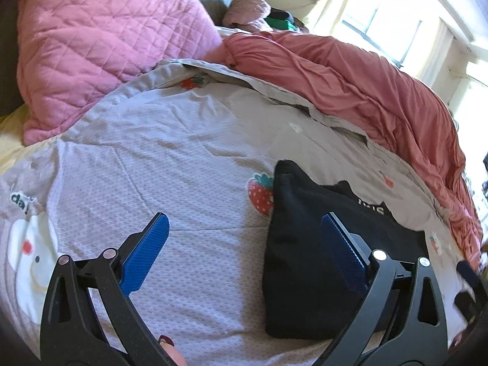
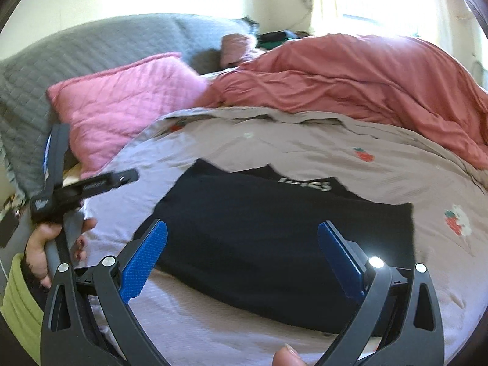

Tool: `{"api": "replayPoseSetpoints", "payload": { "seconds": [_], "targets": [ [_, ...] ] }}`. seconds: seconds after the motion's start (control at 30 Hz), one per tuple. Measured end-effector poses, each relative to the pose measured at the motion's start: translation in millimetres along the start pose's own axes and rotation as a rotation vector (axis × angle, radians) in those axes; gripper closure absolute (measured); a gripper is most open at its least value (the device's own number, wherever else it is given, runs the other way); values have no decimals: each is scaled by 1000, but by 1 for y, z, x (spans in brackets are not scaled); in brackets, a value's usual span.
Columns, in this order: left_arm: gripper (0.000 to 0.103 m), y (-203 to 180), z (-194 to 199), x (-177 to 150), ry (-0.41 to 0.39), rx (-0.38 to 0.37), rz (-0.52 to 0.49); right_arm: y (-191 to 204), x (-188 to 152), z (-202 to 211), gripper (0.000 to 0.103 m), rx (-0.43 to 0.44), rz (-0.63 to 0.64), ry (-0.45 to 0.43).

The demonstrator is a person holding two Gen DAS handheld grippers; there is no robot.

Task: Fold small clothes

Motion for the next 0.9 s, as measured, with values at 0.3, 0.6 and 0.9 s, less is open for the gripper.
{"api": "replayPoseSetpoints", "payload": {
  "seconds": [0.3, 0.6, 0.9],
  "targets": [
    [10, 17, -5, 3, 1, 82, 27, 50, -20, -38, 5, 79, 105, 86],
    [10, 24, -9, 3, 15, 127, 24, 90, -37, -70, 5, 105, 202, 133],
    [10, 31, -17, 1, 46, 157, 32, 110, -53, -106, 5, 66, 297, 205]
  ]
}}
Point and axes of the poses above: each gripper's, at about its wrist camera, not at the fingertips, and z roughly against the way its jaws point, y to its left, x to its top, the point moved 3 cm from there along -z, roughly the way its jaws point, and after that the axes turned 8 degrees about -y, right-handed, at the moved point
